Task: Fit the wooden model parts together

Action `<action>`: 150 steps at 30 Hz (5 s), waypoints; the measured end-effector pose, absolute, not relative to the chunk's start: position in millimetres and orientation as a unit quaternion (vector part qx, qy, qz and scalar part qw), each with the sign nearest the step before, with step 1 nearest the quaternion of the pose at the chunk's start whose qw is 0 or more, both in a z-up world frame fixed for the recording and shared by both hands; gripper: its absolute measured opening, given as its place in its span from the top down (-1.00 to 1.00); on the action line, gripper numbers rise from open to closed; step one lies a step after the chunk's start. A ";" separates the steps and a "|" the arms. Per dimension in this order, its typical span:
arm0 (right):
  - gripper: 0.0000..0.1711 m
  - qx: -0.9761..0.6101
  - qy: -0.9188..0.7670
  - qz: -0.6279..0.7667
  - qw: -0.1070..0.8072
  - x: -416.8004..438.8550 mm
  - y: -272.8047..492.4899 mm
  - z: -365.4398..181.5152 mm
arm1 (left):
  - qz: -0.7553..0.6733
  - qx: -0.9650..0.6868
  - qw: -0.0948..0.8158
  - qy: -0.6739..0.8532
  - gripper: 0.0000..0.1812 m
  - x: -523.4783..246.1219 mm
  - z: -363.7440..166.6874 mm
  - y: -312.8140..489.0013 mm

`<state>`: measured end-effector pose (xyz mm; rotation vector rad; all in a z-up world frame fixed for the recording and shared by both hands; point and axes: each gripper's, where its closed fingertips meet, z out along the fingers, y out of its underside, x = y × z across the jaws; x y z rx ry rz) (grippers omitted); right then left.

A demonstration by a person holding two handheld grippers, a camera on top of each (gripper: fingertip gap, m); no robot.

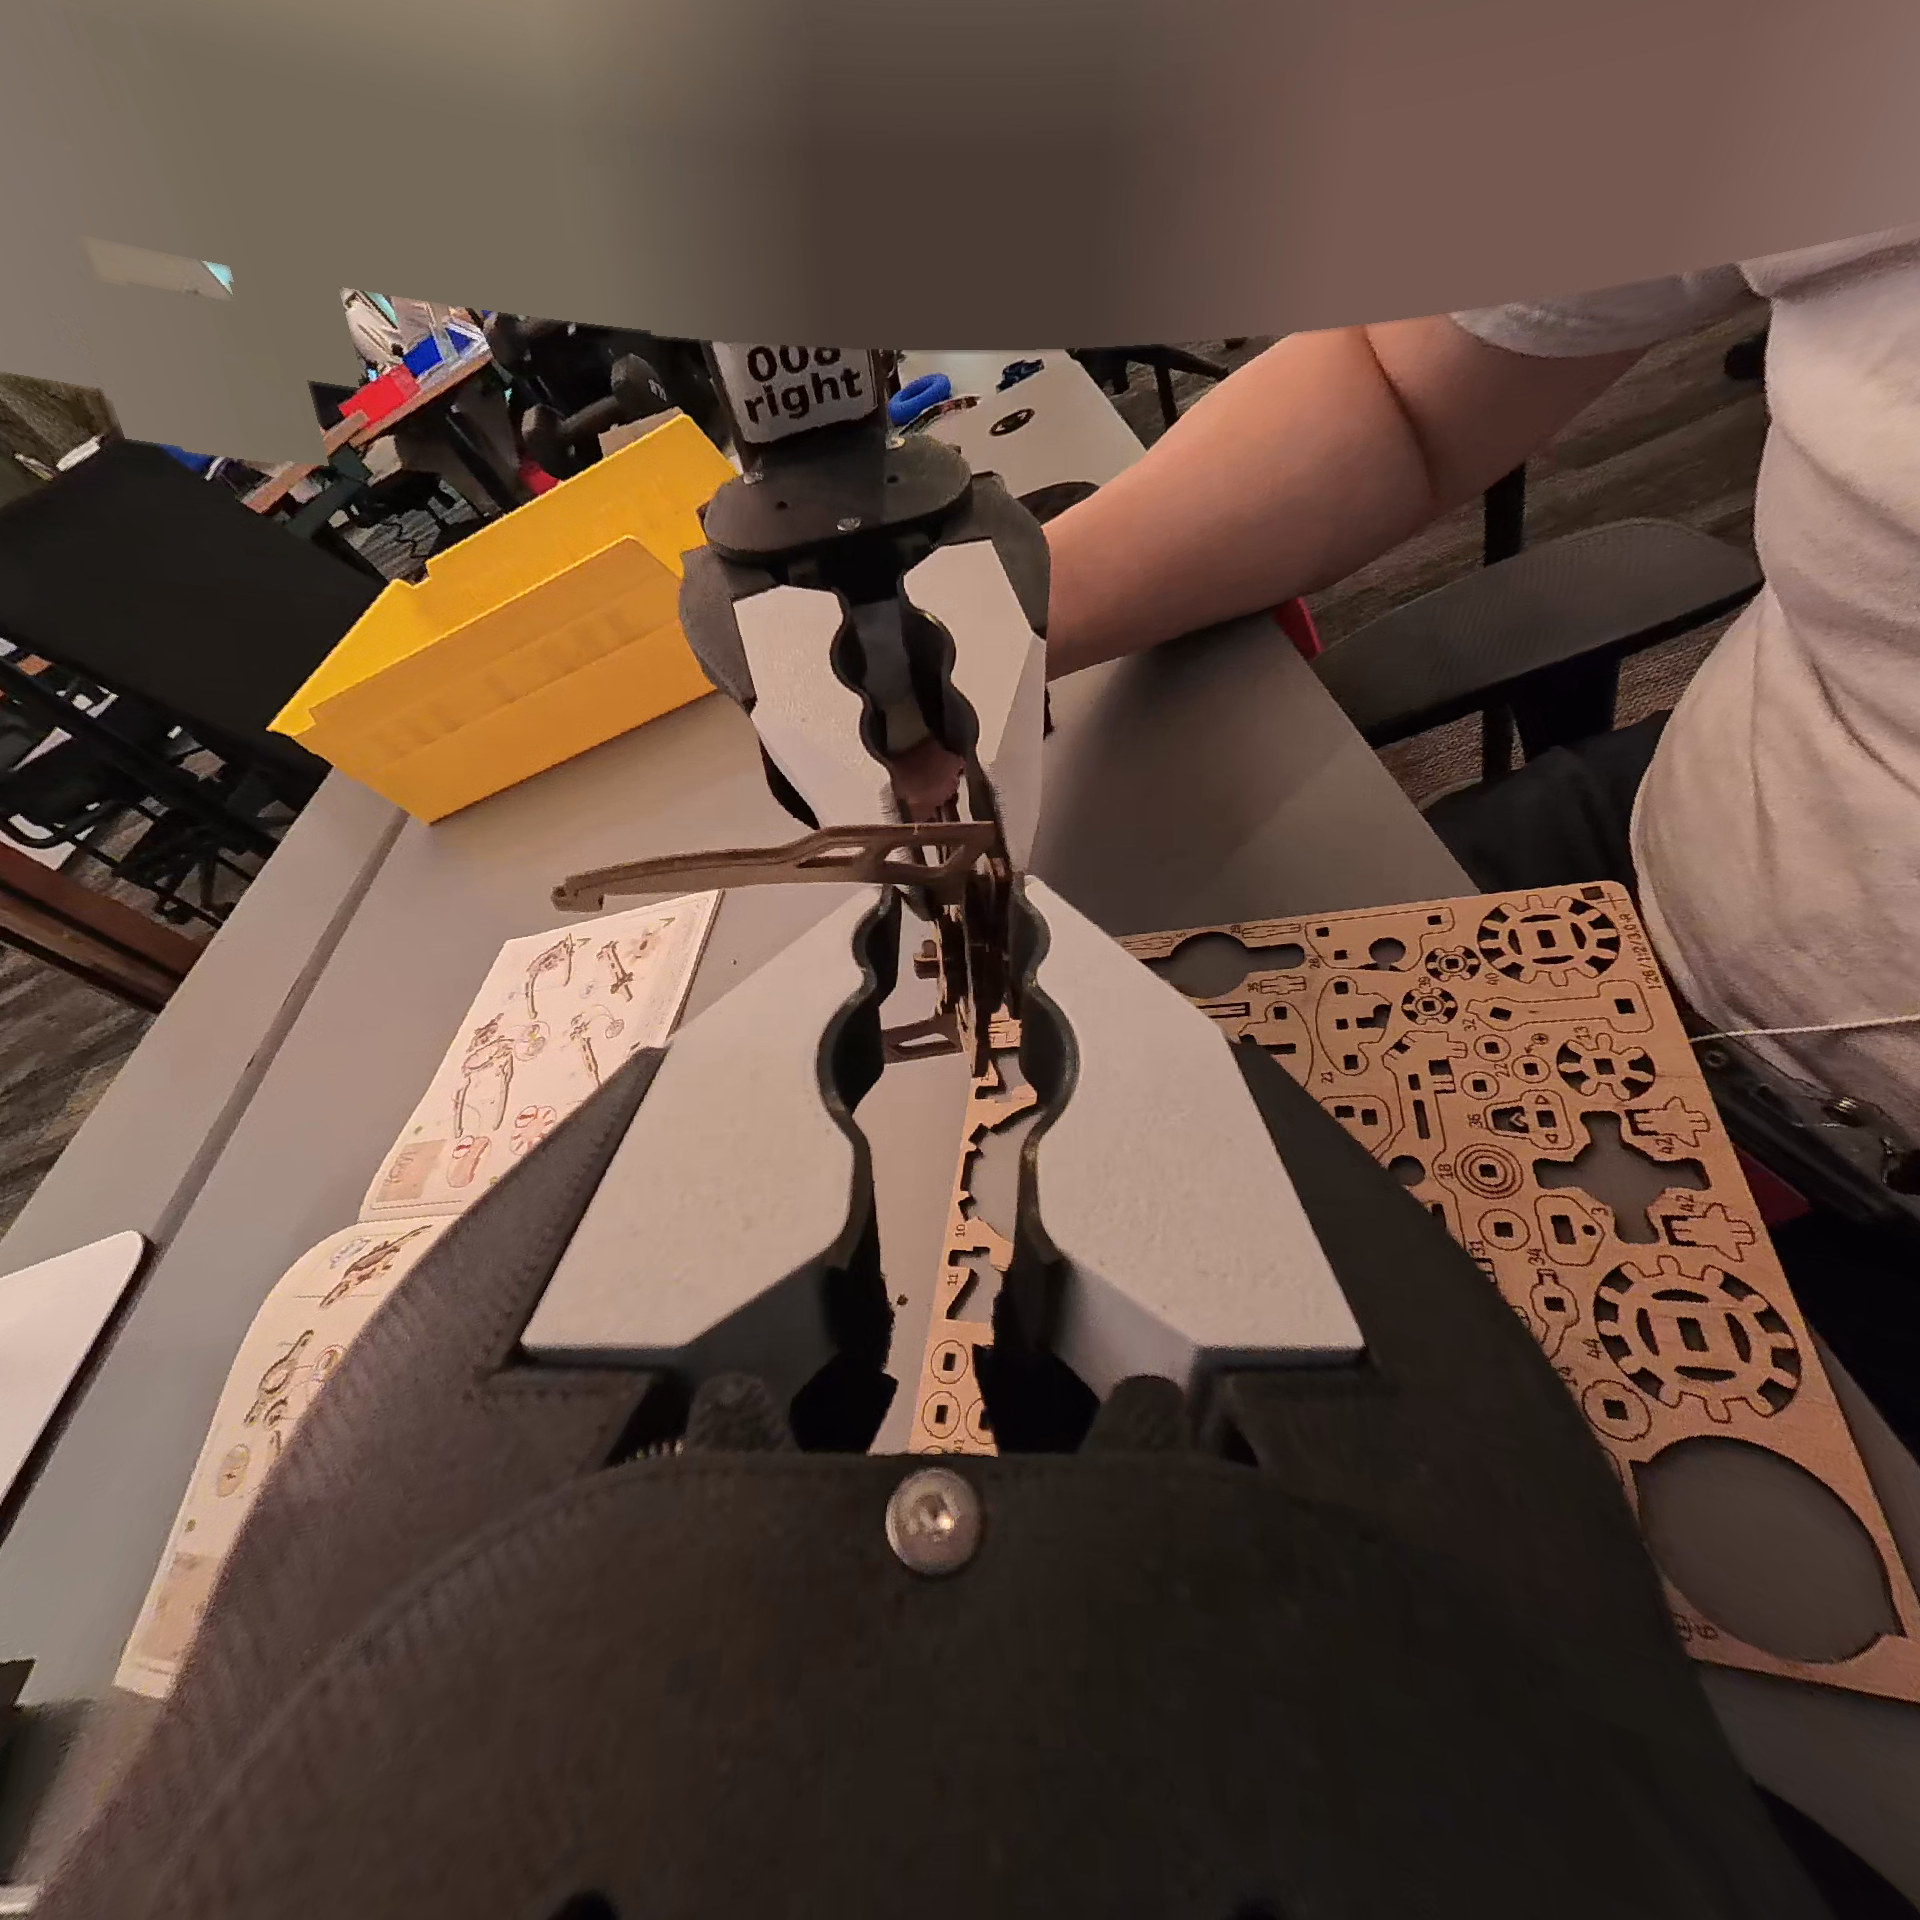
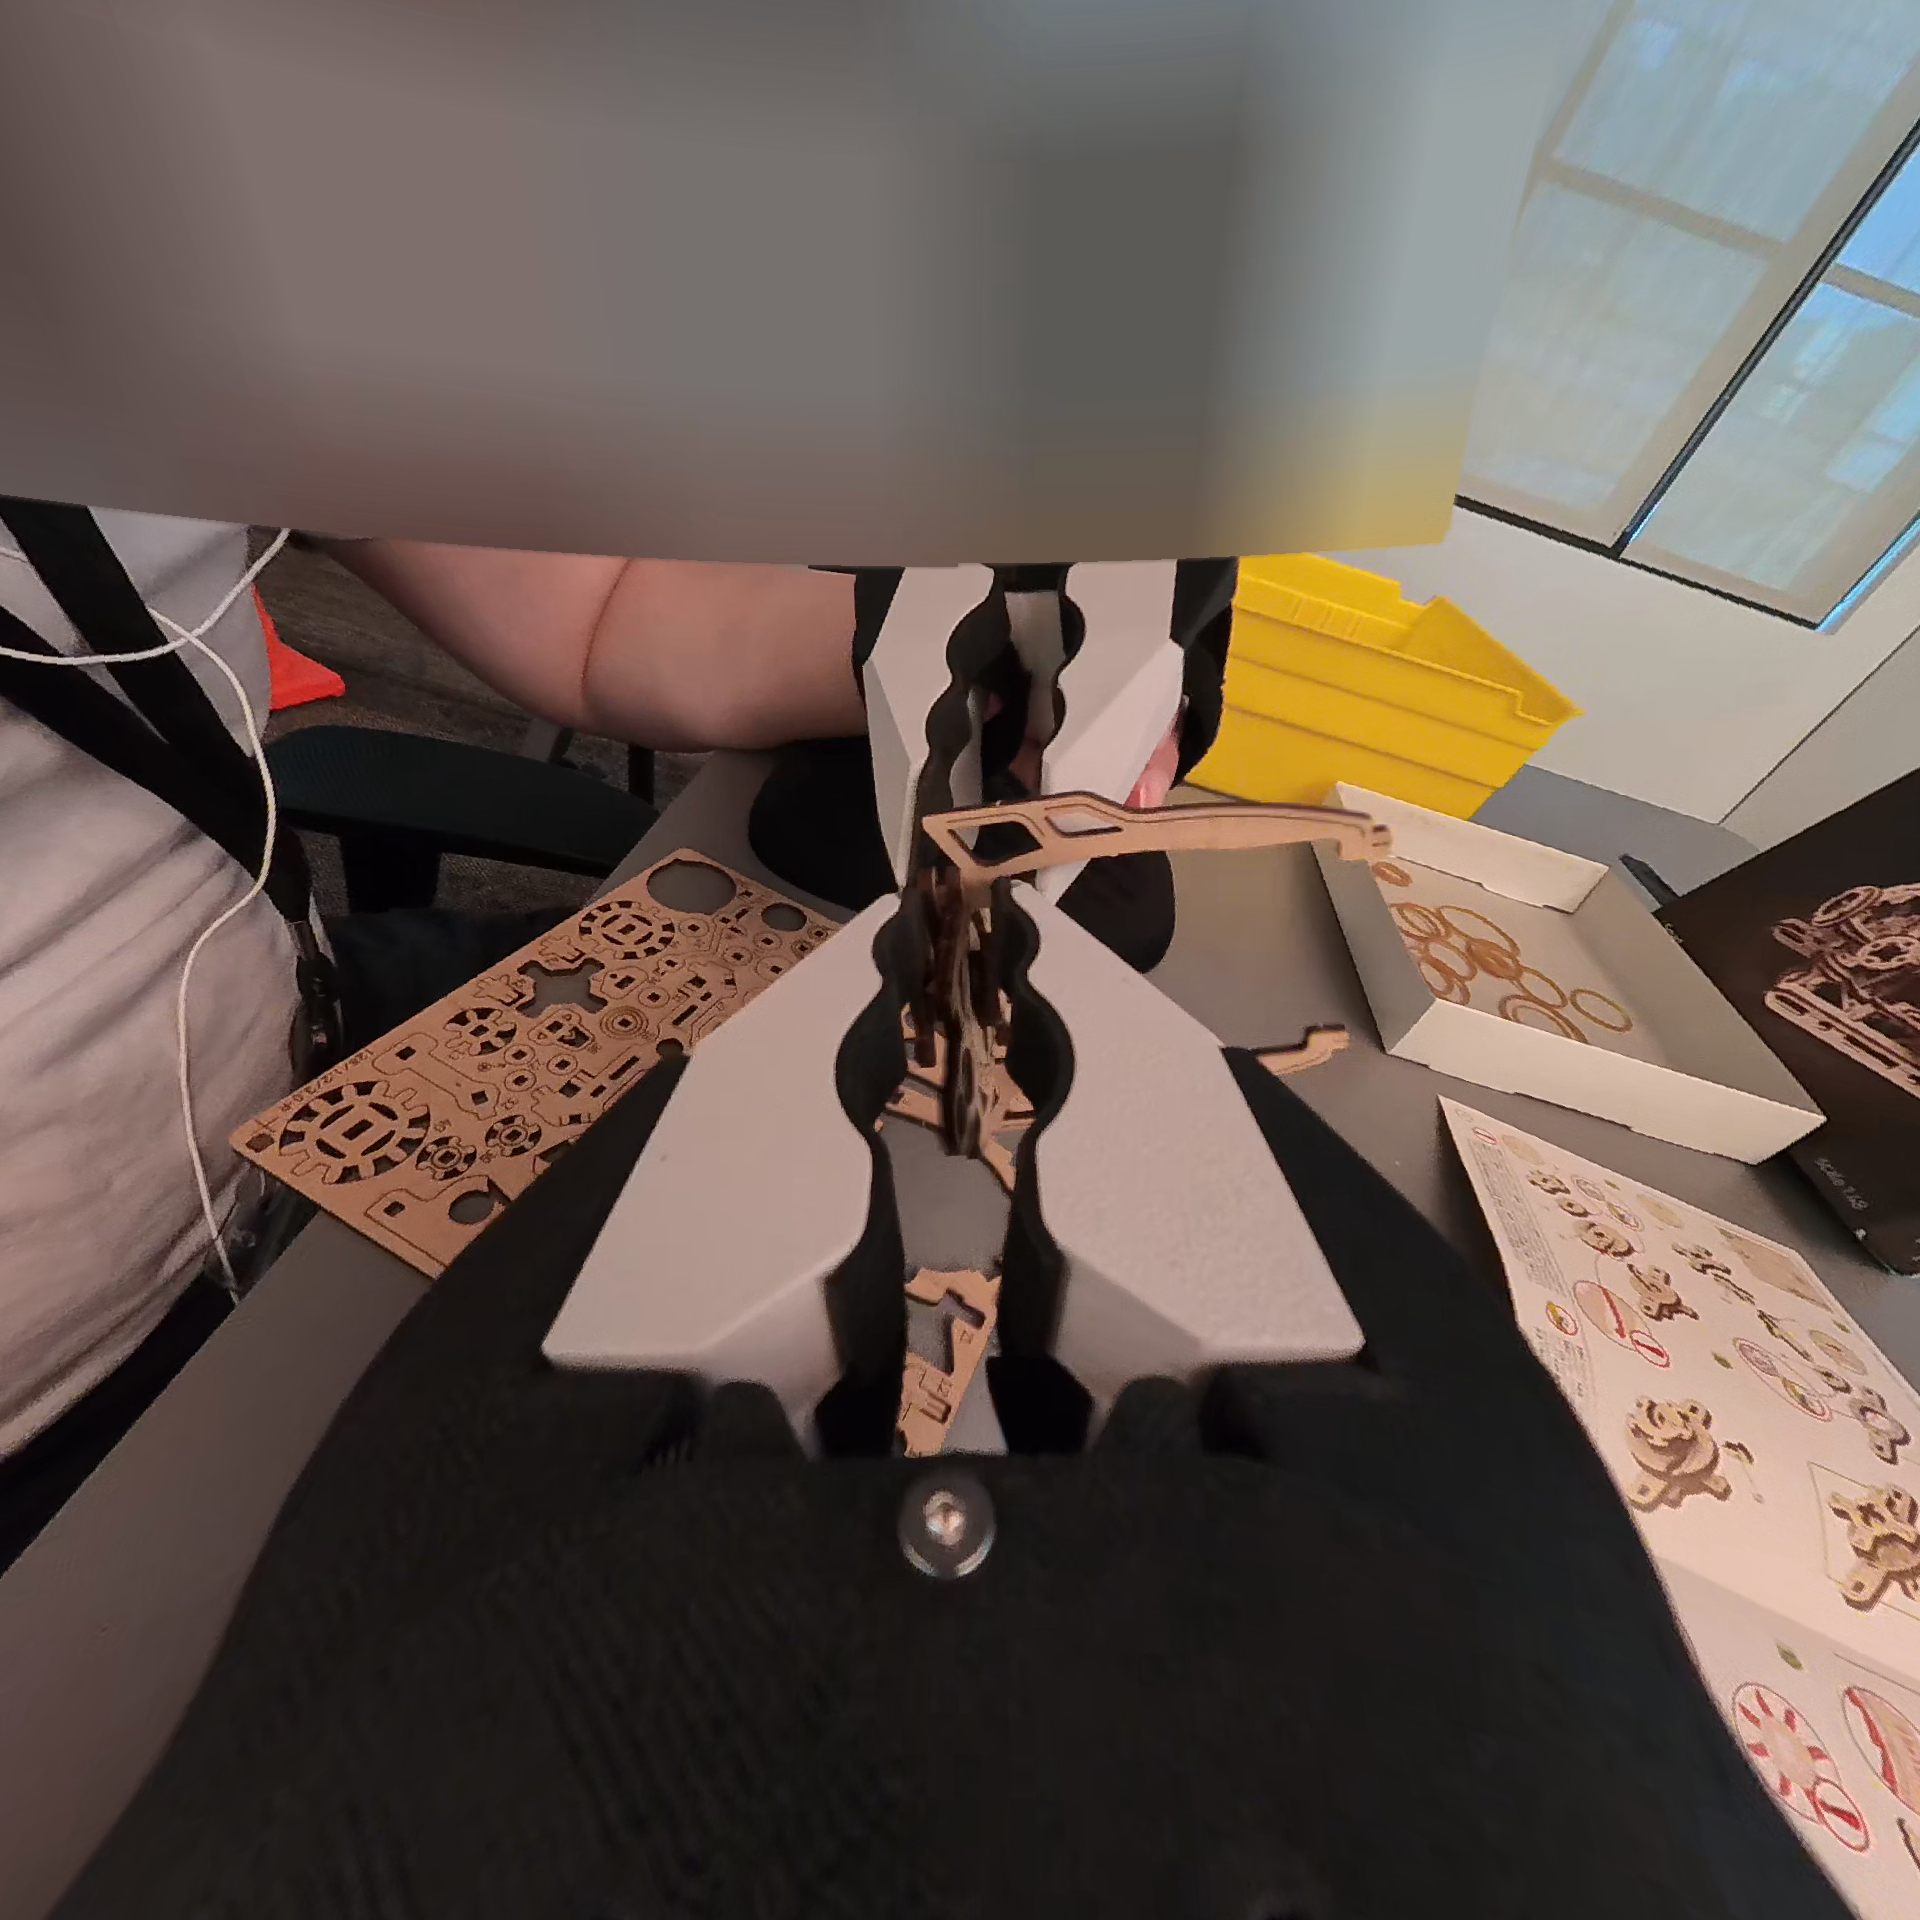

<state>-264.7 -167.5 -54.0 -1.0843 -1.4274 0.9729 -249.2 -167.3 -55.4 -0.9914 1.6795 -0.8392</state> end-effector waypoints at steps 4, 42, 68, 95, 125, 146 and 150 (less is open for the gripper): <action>0.87 -0.442 -0.594 0.422 0.523 -265.1 -171.5 -50.7 | -0.360 -0.405 0.482 0.688 0.80 -249.7 -52.1 -171.0; 0.88 -0.442 -0.611 0.426 0.500 -262.3 -172.2 -58.4 | -0.361 -0.410 0.466 0.696 0.81 -247.6 -59.3 -173.3; 0.86 -0.481 -0.542 0.503 0.471 -261.9 -161.9 -49.9 | -0.312 -0.430 0.499 0.685 0.79 -241.5 -62.0 -159.5; 0.88 -0.467 -0.553 0.398 0.564 -254.5 -148.6 -44.3 | -0.309 -0.440 0.499 0.679 0.45 -235.3 -62.5 -162.2; 0.89 -0.423 -0.590 0.349 0.593 -259.6 -160.3 -50.7 | -0.346 -0.445 0.489 0.667 0.72 -236.0 -58.4 -164.3; 0.87 -0.465 -0.469 0.571 0.488 -255.3 -148.6 -35.9 | -0.388 -0.483 0.483 0.619 0.85 -239.8 -49.5 -147.5; 0.87 -0.462 -0.468 0.594 0.464 -253.9 -151.6 -35.5 | -0.421 -0.488 0.460 0.611 0.85 -239.5 -49.4 -150.9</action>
